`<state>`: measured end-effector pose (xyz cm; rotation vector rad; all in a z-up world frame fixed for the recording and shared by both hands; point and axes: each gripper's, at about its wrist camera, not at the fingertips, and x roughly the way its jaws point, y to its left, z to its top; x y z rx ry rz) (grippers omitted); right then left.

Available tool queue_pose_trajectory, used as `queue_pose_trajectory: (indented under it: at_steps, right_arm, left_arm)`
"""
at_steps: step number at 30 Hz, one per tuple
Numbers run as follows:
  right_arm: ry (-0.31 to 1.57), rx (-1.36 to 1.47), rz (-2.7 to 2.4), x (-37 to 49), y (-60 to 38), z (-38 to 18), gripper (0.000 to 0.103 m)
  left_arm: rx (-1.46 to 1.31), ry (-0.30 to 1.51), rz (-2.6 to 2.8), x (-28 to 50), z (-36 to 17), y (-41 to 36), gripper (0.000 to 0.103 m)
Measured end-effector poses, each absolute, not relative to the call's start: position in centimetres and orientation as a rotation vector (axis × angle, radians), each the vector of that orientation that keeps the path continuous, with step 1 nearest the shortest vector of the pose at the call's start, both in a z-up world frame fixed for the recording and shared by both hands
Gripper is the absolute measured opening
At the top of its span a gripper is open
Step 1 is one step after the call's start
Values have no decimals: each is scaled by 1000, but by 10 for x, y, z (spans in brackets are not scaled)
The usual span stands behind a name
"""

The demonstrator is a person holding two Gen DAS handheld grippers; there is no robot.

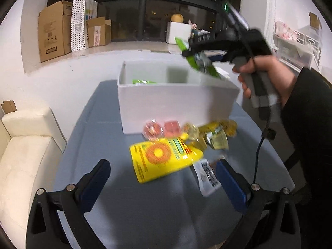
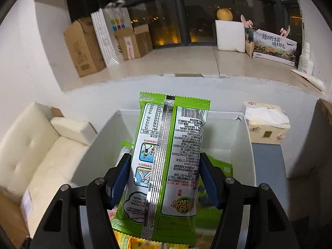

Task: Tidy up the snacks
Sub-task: 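Lower both green stick packets into the white box and open both grippers, then grasp the yellow sunflower-seed pouch with the left gripper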

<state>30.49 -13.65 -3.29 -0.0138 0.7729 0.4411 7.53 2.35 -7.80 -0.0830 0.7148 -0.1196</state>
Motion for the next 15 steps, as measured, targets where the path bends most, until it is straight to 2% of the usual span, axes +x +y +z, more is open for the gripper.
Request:
queue_pose_trajectory:
  at_steps: [1, 4, 5, 6, 15]
  right_arm:
    - [780, -22, 433, 309, -134, -36, 71]
    - [810, -21, 417, 323, -131, -47, 81]
    - [825, -23, 404, 327, -132, -51, 91]
    - [836, -28, 392, 330, -132, -55, 93]
    - [838, -42, 377, 319, -142, -64, 93]
  left_arm:
    - [-85, 710, -116, 79, -76, 26, 103]
    - [-83, 703, -119, 88, -73, 31, 103]
    - [-81, 704, -120, 91, -72, 31, 103]
    - [-75, 708, -126, 94, -74, 32, 103]
    - [27, 813, -279, 139, -117, 20, 103]
